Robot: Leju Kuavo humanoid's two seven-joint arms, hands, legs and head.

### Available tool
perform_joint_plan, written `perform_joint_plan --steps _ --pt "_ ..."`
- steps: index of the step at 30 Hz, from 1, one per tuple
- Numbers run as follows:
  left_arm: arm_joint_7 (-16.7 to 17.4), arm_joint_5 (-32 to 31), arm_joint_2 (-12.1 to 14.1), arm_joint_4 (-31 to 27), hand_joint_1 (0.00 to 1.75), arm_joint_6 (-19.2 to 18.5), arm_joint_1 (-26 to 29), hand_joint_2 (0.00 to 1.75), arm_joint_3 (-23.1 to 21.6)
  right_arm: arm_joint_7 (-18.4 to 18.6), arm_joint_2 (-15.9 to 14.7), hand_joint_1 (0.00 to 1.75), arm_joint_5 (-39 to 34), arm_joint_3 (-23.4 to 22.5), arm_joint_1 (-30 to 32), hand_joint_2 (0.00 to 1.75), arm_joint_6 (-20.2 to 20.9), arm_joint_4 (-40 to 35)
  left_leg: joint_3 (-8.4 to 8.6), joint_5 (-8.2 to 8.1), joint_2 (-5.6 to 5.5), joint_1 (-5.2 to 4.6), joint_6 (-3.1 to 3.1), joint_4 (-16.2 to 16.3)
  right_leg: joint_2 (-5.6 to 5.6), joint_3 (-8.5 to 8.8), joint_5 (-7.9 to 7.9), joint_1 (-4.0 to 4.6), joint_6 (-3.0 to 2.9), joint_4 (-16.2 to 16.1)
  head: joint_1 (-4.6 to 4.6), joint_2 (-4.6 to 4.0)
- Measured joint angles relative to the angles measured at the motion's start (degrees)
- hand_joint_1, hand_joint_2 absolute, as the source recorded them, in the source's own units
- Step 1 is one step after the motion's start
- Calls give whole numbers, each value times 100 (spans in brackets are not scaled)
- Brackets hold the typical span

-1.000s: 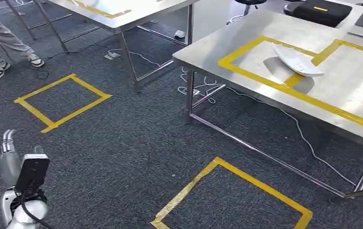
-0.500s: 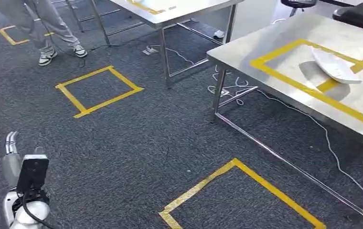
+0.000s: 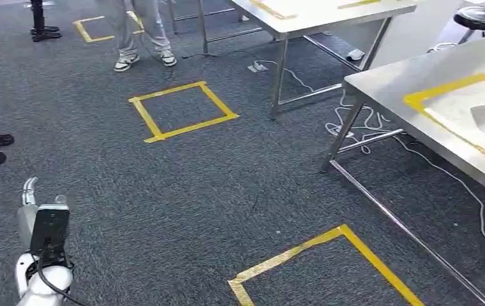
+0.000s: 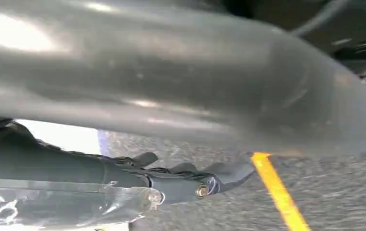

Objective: Take the parts from the cabinet and place them on the table.

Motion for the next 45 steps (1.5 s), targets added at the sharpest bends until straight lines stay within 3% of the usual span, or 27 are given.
perform_joint_plan --steps 4,5,6,7,9,10,12,13,14,15,17,20,22,24,25,27,29,30,31,32,35,37,38,40,42,44,45 --pt "-2 9 -17 57 0 -7 -22 0 -2 -2 0 0 -11 -17 -14 0 26 0 -137 102 -235 45 -150 12 -186 -6 34 22 -71 -56 -13 0" --pt "-2 13 -22 74 0 -7 -18 0 -4 0 -2 0 -13 -22 -12 0 31 0 -166 52 -124 52 -150 59 -288 -1 77 -17 -131 -98 0 0" --pt "-2 13 -26 87 0 -7 -34 0 -9 -2 -4 0 2 -24 -12 0 33 0 -254 -112 164 23 -175 232 -342 -11 90 -6 -160 -104 -43 0" --pt "-2 13 -26 94 0 -7 -65 0 -13 0 -7 0 18 -24 -5 0 44 0 -437 -366 337 26 -205 628 -419 -28 98 2 -171 -104 -85 0" --pt "0 26 -33 105 0 0 -70 0 -31 2 -22 0 59 -24 18 0 52 0 -852 -787 457 34 -250 1554 -593 -56 103 12 -177 -102 -83 0" --pt "0 57 -33 111 0 9 -51 0 -35 -9 -26 0 81 -24 25 0 55 0 -979 -863 473 37 -263 1839 -682 -70 104 12 -176 -100 -85 0" --pt "31 96 -33 118 0 20 9 0 -35 -76 -37 0 114 -24 27 0 33 0 -799 -609 490 46 -263 1577 -840 -71 103 12 -173 -100 -87 0" --pt "37 131 -33 120 0 20 32 0 -35 -118 -39 0 120 -22 20 0 17 0 -534 -368 542 47 -255 1112 -916 -62 99 11 -166 -99 -83 0" --pt "37 164 -35 120 0 20 45 0 -35 -166 -39 0 129 -22 11 0 2 0 -238 -164 693 45 -248 598 -981 -50 89 11 -147 -98 -85 0" --pt "37 190 -35 120 0 20 45 0 -35 -195 -46 0 142 -22 7 0 -15 0 12 -106 1095 30 -254 170 -1035 -38 78 46 -108 -91 -92 0" --pt "37 195 -57 122 0 20 58 0 -35 -221 -55 0 155 -20 0 0 -31 0 3 -127 1008 -12 -124 68 -1152 -47 50 101 -51 -59 -48 0" --pt "37 195 -55 138 0 22 122 0 -35 -225 -57 0 155 -20 -6 0 -33 -2 -24 -85 788 -14 4 52 -1306 -41 4 79 44 -76 -63 0" --pt "37 201 -68 138 0 26 103 0 -31 -269 -61 0 166 -17 3 0 -42 -2 -47 -62 659 11 59 51 -746 -235 -338 52 81 434 -11 0" --pt "9 218 -94 138 0 24 103 0 -39 -354 -63 0 173 -11 9 0 -57 -2 -74 -47 499 6 92 52 -571 -710 -777 55 83 1433 11 0" --pt "-11 245 -98 138 0 26 110 0 -39 -409 -63 0 170 -9 19 0 -68 -2 -79 -40 424 0 100 52 -549 -888 -868 57 75 1774 2 0" --pt "-98 256 -100 138 0 26 115 0 -39 -455 -63 0 170 -4 29 0 -72 -2 -80 -24 243 -3 97 53 -538 -860 -632 56 46 1629 4 0" --pt "-199 295 -122 138 0 20 102 0 -50 -444 -63 0 171 -4 1 0 -85 -2 -73 -6 67 1 70 54 -425 -373 -84 48 -1 603 9 0" --pt "-229 312 -144 138 0 13 90 0 -59 -424 -63 0 170 -4 -13 0 -116 -2 -81 6 6 11 49 54 -110 -143 79 20 -12 132 9 0" --pt "-249 319 -153 138 0 11 61 0 -66 -422 -63 0 171 -4 -15 0 -175 -2 -116 11 -68 -29 22 96 -12 -93 19 -10 -21 -44 0 0" --pt "-289 330 -170 138 0 13 45 0 -81 -459 -63 0 179 -4 -36 0 -256 -2 -145 35 -118 -7 -6 81 -75 -89 36 9 -1 -26 -2 0" --pt "-415 334 -158 138 0 48 80 0 -83 -620 -57 0 221 -2 -68 0 -393 -24 -202 103 -304 28 -134 51 -238 -91 106 25 -119 -63 -5 0" --pt "-492 369 -155 138 0 74 81 0 -83 -686 -46 0 247 -2 -94 0 -420 -26 -372 -213 188 -4 -158 398 -372 -90 143 16 -180 -102 -42 0" --pt "-536 380 -155 138 0 76 66 0 -85 -710 -44 0 260 -2 -94 0 -422 -26 -572 -472 327 1 -189 836 -459 -100 146 22 -187 -102 -46 0" --pt "-753 431 -155 133 0 109 85 0 -83 -832 -44 0 321 4 -80 0 -513 -26 -973 -846 436 15 -238 1734 -649 -117 142 26 -193 -101 -48 0" --pt "-953 433 -153 103 0 155 123 0 -83 -913 -44 0 376 33 -88 0 -571 -26 -944 -708 480 49 -272 1736 -812 -123 136 22 -186 -101 -50 0" --pt "-1018 426 -155 18 0 203 151 0 -83 -959 -35 0 387 57 -107 0 -588 -26 -465 -273 611 66 -289 905 -961 -104 116 14 -154 -99 -48 0" --pt "-1034 422 -157 -40 0 221 156 0 -83 -975 -35 0 393 74 -113 0 -601 -26 -143 -99 889 63 -293 380 -1025 -75 97 24 -122 -93 -55 0"
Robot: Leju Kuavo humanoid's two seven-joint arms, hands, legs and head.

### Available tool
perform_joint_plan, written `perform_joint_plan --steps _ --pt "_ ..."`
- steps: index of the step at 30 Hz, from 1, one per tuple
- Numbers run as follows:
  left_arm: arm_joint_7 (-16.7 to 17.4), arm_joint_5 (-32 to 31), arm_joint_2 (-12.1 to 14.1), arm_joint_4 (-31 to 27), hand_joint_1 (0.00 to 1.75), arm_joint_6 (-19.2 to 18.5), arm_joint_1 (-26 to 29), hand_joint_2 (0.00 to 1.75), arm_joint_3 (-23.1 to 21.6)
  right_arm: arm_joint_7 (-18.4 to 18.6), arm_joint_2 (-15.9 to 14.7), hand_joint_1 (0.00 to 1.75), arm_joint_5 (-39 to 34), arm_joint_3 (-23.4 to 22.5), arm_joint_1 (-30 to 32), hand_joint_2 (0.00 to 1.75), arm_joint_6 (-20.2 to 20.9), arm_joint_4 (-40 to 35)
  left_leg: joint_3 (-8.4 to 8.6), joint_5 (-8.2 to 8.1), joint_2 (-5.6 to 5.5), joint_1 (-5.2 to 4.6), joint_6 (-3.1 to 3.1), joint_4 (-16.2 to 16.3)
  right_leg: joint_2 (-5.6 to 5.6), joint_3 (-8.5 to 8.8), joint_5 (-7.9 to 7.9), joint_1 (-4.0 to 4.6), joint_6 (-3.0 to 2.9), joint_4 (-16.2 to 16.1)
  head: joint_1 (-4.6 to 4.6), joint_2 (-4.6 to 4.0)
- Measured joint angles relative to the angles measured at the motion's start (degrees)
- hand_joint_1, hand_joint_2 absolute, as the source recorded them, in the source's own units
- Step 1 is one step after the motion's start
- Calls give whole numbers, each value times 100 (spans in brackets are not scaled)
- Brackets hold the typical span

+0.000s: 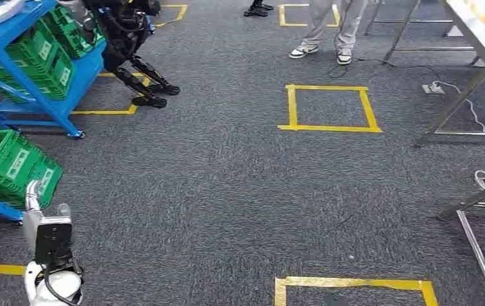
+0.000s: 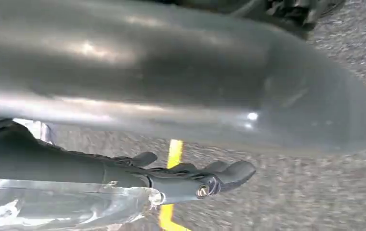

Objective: Take the parts from the cabinet and place them on the table.

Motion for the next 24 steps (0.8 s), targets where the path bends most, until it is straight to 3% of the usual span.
perform_joint_plan --steps 1,2,5,6,7,8,10,11,12,13,14,15,16,17,20,21,22,23,24 --pt "-9 -4 -2 -45 0 17 -25 0 -2 -13 0 0 2 9 9 0 -11 0 155 -24 245 -27 -22 -275 -55 -5 -38 55 51 31 -24 0" --pt "-11 -4 -9 -76 0 24 -33 0 -4 -20 0 0 13 17 3 0 -24 0 135 -44 136 -34 108 -291 -114 -10 -50 63 78 48 -9 0" --pt "-11 -4 7 -103 0 41 32 0 4 -24 0 0 17 42 -24 0 -39 -4 99 -44 -73 -61 220 -304 -338 57 -80 46 164 24 15 0" --pt "-13 -6 0 -139 0 46 39 0 4 -26 0 0 20 52 -31 0 -41 -11 117 -21 -146 -24 263 -321 -101 31 -150 12 224 94 30 0" --pt "-13 -7 0 -159 0 55 24 0 4 -35 2 0 20 57 -31 0 -44 -11 118 -18 -210 -17 299 -321 194 -67 -313 -5 228 336 66 0" --pt "-13 -11 -11 -162 0 52 8 0 0 -35 0 0 20 61 -23 0 -44 -11 116 -19 -283 -17 332 -320 360 -290 -536 -10 228 795 94 0" --pt "-13 -13 -20 -166 0 52 18 0 0 -31 0 0 13 66 -1 0 -44 -11 119 -27 -444 -25 344 -320 468 -788 -906 -4 235 1756 103 0" --pt "-13 -13 -17 -166 0 52 24 0 0 -28 0 0 15 66 15 0 -44 -11 122 -28 -533 -30 345 -319 477 -948 -926 -2 231 1996 100 0" --pt "-13 -13 -15 -166 0 52 26 0 0 -28 2 0 15 68 18 0 -44 -11 132 -28 -639 -30 344 -316 480 -952 -767 -3 218 1901 101 0" --pt "-13 -13 -17 -166 0 52 28 0 0 -28 2 0 15 68 13 0 -44 -11 148 -30 -723 -30 342 -315 490 -828 -519 -4 204 1568 103 0" --pt "-13 -13 -20 -168 0 52 28 0 0 -28 0 0 17 68 5 0 -44 -11 170 -36 -819 -25 333 -314 541 -595 -205 -12 184 1031 101 0" --pt "-13 -13 -22 -170 0 52 27 0 0 -28 0 0 17 68 3 0 -44 -11 191 -47 -892 -17 315 -312 713 -360 58 -34 182 504 103 0" --pt "-13 -13 -24 -172 0 52 26 0 0 -28 0 0 17 68 8 0 -46 -11 176 -56 -947 -13 290 -312 1076 -233 73 -74 175 233 103 0" --pt "-13 -13 -24 -172 0 52 16 0 0 -28 0 0 15 68 12 0 -44 -11 126 -56 -1033 -27 250 -264 1143 -169 41 -115 175 87 88 0" --pt "-13 -15 -24 -181 0 55 41 0 0 -20 0 0 24 70 -3 0 -46 -11 59 -9 -1219 47 117 -322 983 -197 40 -41 85 127 96 0" --pt "-13 -13 -20 -181 0 61 43 0 0 -24 2 0 35 70 -9 0 -41 -13 53 -34 -1138 50 103 -294 890 -161 74 -73 28 56 85 0" --pt "-15 -4 -18 -183 0 107 21 0 0 -108 0 0 80 70 -6 0 56 -15 -18 -142 -761 -2 93 -145 813 -126 59 -57 -10 23 64 0" --pt "-26 13 -17 -183 0 136 -10 0 0 -204 -33 0 114 74 12 0 173 -13 -195 -335 -588 -10 84 189 726 -106 50 -46 -31 15 33 0" --pt "-37 18 -17 -186 0 146 -11 0 0 -267 -103 0 129 94 37 0 307 -13 -457 -572 -497 -10 69 700 626 -91 25 -34 -58 15 46 0"
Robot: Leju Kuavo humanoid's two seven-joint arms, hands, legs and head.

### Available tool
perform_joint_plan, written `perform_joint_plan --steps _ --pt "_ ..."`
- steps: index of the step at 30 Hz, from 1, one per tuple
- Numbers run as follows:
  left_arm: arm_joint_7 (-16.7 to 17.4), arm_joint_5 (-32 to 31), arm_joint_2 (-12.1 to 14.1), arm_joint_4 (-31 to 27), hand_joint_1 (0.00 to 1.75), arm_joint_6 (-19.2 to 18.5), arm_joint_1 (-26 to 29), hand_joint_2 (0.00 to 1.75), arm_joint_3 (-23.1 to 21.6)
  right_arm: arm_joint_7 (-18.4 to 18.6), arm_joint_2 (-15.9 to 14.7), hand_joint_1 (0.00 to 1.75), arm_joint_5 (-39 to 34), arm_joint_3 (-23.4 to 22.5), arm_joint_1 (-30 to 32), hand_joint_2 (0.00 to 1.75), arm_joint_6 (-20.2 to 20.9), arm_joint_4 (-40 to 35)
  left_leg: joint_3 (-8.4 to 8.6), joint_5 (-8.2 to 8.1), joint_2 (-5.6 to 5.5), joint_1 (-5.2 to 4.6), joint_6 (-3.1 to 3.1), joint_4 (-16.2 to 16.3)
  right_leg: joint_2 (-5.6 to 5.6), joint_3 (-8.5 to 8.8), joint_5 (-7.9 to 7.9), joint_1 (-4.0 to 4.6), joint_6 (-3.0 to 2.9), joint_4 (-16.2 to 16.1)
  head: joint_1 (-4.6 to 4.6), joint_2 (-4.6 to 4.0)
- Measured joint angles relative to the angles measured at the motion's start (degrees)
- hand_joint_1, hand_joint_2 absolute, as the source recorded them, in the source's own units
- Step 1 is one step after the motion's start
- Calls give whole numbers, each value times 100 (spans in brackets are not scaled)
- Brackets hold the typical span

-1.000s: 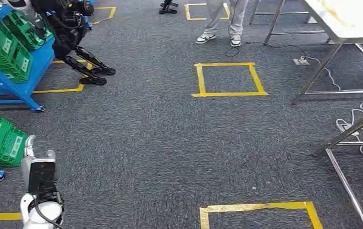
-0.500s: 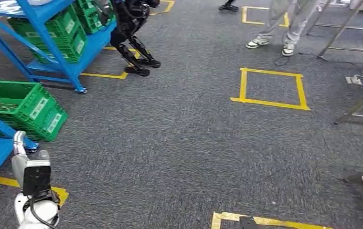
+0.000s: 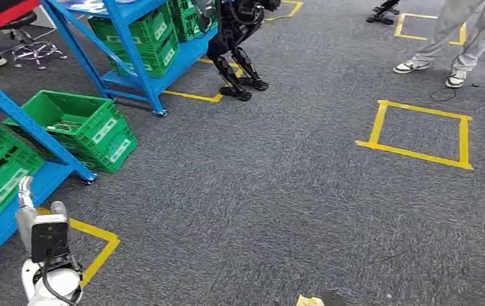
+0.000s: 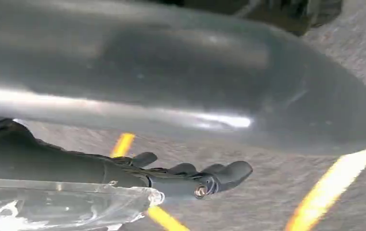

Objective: Take the parts from the cabinet and place them on the table.

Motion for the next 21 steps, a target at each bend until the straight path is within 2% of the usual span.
perform_joint_plan --steps 1,2,3,4,5,6,7,8,9,10,11,12,13,14,15,16,17,18,19,20,21 --pt "-9 18 13 -2 0 4 25 0 4 -35 -44 0 9 13 18 0 52 0 -234 -167 37 1 -11 448 -97 16 -23 7 -8 0 -9 0" --pt "-9 46 31 -2 0 18 53 0 13 -39 -87 0 22 22 38 0 80 0 -414 -227 57 2 -23 758 -187 35 -48 7 -4 0 -9 0" --pt "-11 48 37 -4 0 24 73 0 18 -26 -131 0 26 26 60 0 85 2 -441 -145 68 7 -30 772 -270 64 -71 7 2 0 -11 0" --pt "-13 48 46 -20 0 28 88 0 20 -4 -168 0 42 35 68 0 83 7 -345 62 92 15 -35 553 -359 100 -102 6 15 0 -7 0" --pt "-15 48 57 -35 0 35 93 0 22 17 -186 0 59 57 63 0 83 7 -128 335 139 18 -32 125 -440 145 -134 6 28 0 -7 0" --pt "-15 50 63 -48 0 37 92 0 24 37 -188 0 66 72 55 0 83 7 147 589 262 15 -26 -388 -509 201 -176 3 54 0 -9 0" --pt "0 79 63 -63 0 37 90 0 26 81 -201 0 66 85 54 0 83 9 376 696 585 -6 -14 -779 -561 247 -217 27 93 -4 -15 0" --pt "99 210 55 -61 0 -2 57 0 35 136 -203 0 63 101 66 0 111 7 465 567 594 -49 16 -975 -618 232 -305 79 143 36 -35 0" --pt "186 386 33 -39 0 -68 37 0 77 177 -205 0 63 107 60 0 111 7 465 548 539 -42 99 -940 -672 284 -330 83 167 -10 9 0" --pt "229 604 28 84 0 -135 4 0 181 218 -205 0 59 109 60 0 129 7 463 522 479 -40 137 -956 -739 405 -325 79 207 -3 26 0" --pt "245 812 28 354 0 -238 -70 0 320 249 -205 0 61 113 61 0 139 7 463 497 387 -41 177 -958 -746 448 -330 56 252 24 30 0" --pt "240 973 20 657 0 -352 -162 0 453 258 -205 0 59 118 54 0 148 7 544 495 291 -28 217 -958 -761 448 -375 26 296 45 28 0" --pt "172 1144 20 1022 0 -505 -273 0 604 265 -205 0 52 118 55 0 155 7 589 461 258 -25 264 -974 -506 384 -450 -5 308 192 39 0" --pt "74 1303 11 1468 0 -650 -453 0 750 267 -205 0 39 118 65 0 157 7 619 447 202 -24 288 -972 -340 205 -596 -17 309 522 31 2" --pt "9 1464 -2 2023 0 -832 -611 0 911 275 -207 0 22 118 83 0 166 7 639 426 123 -23 314 -972 -239 -81 -770 -23 311 986 66 0" --pt "11 1596 -7 2474 0 -1000 -713 0 1056 291 -205 0 9 118 98 0 168 7 667 390 46 -24 318 -971 -187 -418 -936 -18 324 1483 79 0" --pt "42 1692 -11 2867 0 -1142 -743 0 1194 297 -205 0 -11 120 111 0 168 7 711 347 -17 -27 318 -968 -159 -705 -1027 -11 320 1827 83 0" --pt "99 1790 -28 3289 0 -1207 -751 0 1351 302 -205 0 -33 124 130 0 168 7 769 300 -83 -30 311 -968 -151 -875 -992 -10 314 1914 92 0" --pt "193 1865 -35 3630 0 -1272 -754 0 1489 311 -203 0 -42 127 155 0 166 7 847 246 -164 -29 299 -967 -149 -900 -808 -10 300 1740 81 0" --pt "331 1910 -44 3922 0 -1307 -782 0 1605 313 -205 0 -44 129 171 0 166 7 932 190 -240 -19 286 -967 -133 -830 -535 -12 293 1388 103 0" --pt "530 1936 -50 4235 0 -1314 -795 0 1730 330 -205 0 -44 131 178 0 166 7 1026 125 -314 -3 261 -966 -54 -700 -209 -19 286 916 101 0"
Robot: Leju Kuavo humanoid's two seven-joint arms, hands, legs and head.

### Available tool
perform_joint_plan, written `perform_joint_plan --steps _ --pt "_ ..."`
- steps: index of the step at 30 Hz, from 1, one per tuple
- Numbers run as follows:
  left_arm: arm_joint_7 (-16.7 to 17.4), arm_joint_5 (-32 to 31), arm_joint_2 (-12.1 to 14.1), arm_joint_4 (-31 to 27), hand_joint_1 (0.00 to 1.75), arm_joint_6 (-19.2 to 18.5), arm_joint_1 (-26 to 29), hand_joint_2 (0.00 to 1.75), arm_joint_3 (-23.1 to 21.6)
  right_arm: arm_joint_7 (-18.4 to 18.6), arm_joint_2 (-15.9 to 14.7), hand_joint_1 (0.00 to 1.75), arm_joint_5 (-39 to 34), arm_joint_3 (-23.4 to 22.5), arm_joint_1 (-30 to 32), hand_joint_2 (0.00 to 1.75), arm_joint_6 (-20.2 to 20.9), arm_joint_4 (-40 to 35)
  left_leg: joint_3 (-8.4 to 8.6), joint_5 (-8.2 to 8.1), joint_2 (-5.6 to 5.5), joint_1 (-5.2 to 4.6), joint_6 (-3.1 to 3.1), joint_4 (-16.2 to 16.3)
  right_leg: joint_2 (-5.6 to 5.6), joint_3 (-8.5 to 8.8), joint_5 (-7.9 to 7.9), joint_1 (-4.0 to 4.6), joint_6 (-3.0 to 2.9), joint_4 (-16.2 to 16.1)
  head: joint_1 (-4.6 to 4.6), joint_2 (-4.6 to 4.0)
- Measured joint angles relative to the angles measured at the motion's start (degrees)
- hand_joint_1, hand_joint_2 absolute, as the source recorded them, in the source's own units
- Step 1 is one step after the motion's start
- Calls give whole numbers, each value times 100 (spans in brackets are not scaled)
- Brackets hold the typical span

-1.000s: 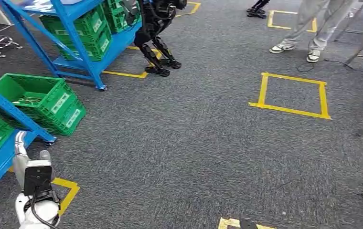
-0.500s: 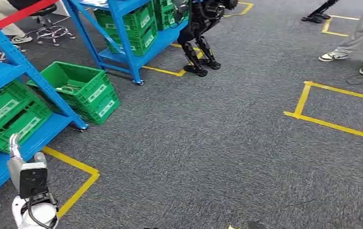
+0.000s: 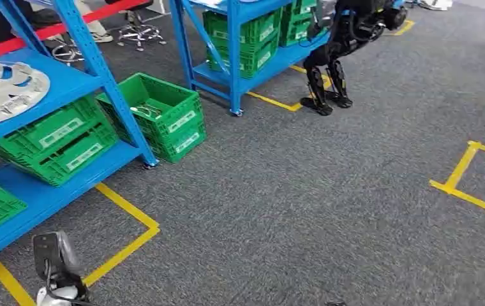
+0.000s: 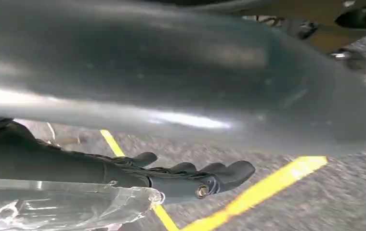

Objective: Take the parts from the cabinet and place them on the table.

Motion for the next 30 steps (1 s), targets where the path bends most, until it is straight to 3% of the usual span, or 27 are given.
perform_joint_plan --steps 1,2,3,4,6,7,8,9,11,12,13,15,16,17,18,19,21,22,23,24,26,27,28,29,30 --pt "155 46 -4 208 0 -2 18 0 94 7 0 0 -6 2 17 0 0 2 74 -76 -59 16 -34 -2 213 111 415 -16 22 -476 22 0" --pt "277 59 -7 407 0 0 32 0 169 24 0 0 -15 7 58 0 2 15 122 -132 -134 15 -72 34 435 100 511 -40 12 -652 37 0" --pt "452 64 -13 562 0 4 57 0 215 31 0 0 -11 11 44 0 11 15 81 -162 -192 29 -111 -23 358 170 376 0 -41 -654 50 0" --pt "655 48 -15 719 0 9 86 0 265 39 0 0 -13 13 25 0 17 13 112 -156 -240 65 -166 -72 308 170 444 20 -103 -662 41 0" --pt "796 31 -7 954 0 9 165 0 324 57 6 0 -13 22 28 0 24 13 170 -128 -249 53 -214 -82 171 289 407 25 -186 -721 44 0" --pt "818 29 -13 1018 0 13 181 0 337 61 4 0 -15 22 31 0 24 15 114 -110 -58 38 -225 74 121 383 393 20 -208 -781 37 0" --pt "838 26 -26 1103 0 13 160 0 346 59 4 0 -11 22 30 0 24 15 -134 -70 234 10 -240 482 44 468 358 29 -259 -837 0 0" --pt "862 24 -26 1182 0 13 136 0 368 61 4 0 -11 22 27 0 24 15 -456 -185 341 3 -246 946 -34 528 321 49 -274 -875 7 0" --pt "888 22 -24 1271 0 15 148 0 405 66 4 0 -13 24 33 0 37 15 -979 -609 375 -13 -239 1606 -168 650 213 70 -304 -889 2 0" --pt "899 22 -24 1317 0 18 162 0 416 72 4 0 -13 24 39 0 37 15 -1133 -700 376 -18 -240 1694 -235 732 145 78 -312 -889 -2 0" --pt "901 22 -22 1352 0 17 174 0 423 72 4 0 -13 24 39 0 37 15 -1174 -622 383 -20 -245 1585 -298 827 75 87 -318 -889 0 0" --pt "904 22 -22 1404 0 18 176 0 431 72 4 0 -13 24 22 0 37 13 -1007 -60 463 -48 -180 901 -440 1038 -73 110 -322 -897 -2 0" --pt "904 22 -20 1422 0 18 175 0 433 70 7 0 -13 24 17 0 37 13 -866 358 677 -100 -107 449 -511 1098 -150 120 -317 -906 2 0" --pt "904 22 -13 1446 0 18 173 0 436 70 11 0 -11 26 18 0 37 15 -829 638 1001 -175 -49 136 -564 1199 -220 144 -297 -897 9 0" --pt "908 20 -15 1461 0 17 153 0 438 70 11 0 -11 26 18 0 37 15 -824 591 1015 -173 -53 50 -604 1217 -312 176 -258 -895 -10 0" --pt "934 9 -15 1470 0 22 145 0 440 74 9 0 -13 26 9 0 37 13 -774 569 945 -180 -45 27 -711 1290 -383 188 -224 -980 35 0" --pt "1107 -87 -15 1499 0 50 139 0 438 72 11 0 -13 28 -8 0 37 13 -665 581 728 -129 22 -40 -745 1483 -313 176 -143 -907 37 0" --pt "1190 -100 -24 1505 0 53 152 0 438 72 11 0 -15 28 -24 0 37 13 -600 583 661 -101 30 -55 -592 1409 -343 162 -111 -781 42 2" --pt "1258 -129 -18 1512 0 63 156 0 438 61 11 0 -15 28 -42 0 33 11 -548 558 632 -82 58 -54 -311 1259 -331 138 -93 -448 66 -2" --pt "1306 -149 -9 1516 0 70 144 0 438 59 11 0 -22 31 -38 0 33 11 -526 522 535 -69 80 -54 -164 944 -386 106 -59 64 74 0" --pt "1349 -190 -26 1527 0 70 147 0 436 59 11 0 -63 31 -18 0 28 11 -455 446 379 -54 83 -52 -103 346 -852 78 -5 868 94 0" --pt "1349 -203 -39 1531 0 70 169 0 436 59 11 0 -92 31 6 0 28 11 -399 397 322 -44 78 -52 -102 161 -1085 71 4 1010 96 0" --pt "1349 -214 -46 1531 0 70 195 0 436 57 11 0 -114 31 10 0 33 11 -328 344 243 -32 60 -49 -102 52 -1197 61 5 955 112 0" --pt "1347 -234 -48 1534 0 70 212 0 436 53 11 0 -120 31 16 0 39 11 -242 279 193 -20 35 -48 -102 39 -1141 49 7 725 109 0" --pt "1338 -253 -50 1536 0 70 218 0 436 42 11 0 -124 31 18 0 59 11 -146 211 155 -1 5 -48 -102 105 -903 40 17 341 111 0"
